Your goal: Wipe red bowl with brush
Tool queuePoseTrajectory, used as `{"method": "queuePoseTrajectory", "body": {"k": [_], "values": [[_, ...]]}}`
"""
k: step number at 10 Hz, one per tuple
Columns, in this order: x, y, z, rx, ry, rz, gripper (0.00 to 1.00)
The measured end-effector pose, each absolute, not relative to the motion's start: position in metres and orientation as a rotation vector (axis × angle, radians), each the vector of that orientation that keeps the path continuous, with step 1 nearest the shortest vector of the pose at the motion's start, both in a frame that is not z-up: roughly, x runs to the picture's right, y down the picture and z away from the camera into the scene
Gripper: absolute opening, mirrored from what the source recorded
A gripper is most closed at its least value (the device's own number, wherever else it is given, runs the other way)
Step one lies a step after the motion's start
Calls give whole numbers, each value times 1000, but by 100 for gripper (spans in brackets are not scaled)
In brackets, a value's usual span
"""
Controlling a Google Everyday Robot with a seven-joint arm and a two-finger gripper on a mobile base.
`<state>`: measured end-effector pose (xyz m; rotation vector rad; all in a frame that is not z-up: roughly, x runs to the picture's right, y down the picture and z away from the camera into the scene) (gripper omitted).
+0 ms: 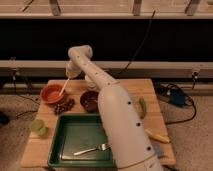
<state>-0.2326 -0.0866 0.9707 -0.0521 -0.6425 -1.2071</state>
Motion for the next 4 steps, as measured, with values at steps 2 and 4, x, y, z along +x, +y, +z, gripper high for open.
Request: {"method": "queuePoseTrajectory", "body": {"k": [2,4], "values": [[-243,-88,971,-41,-657,-1225,4],[-240,-89,972,-43,-653,-1223,23]]}}
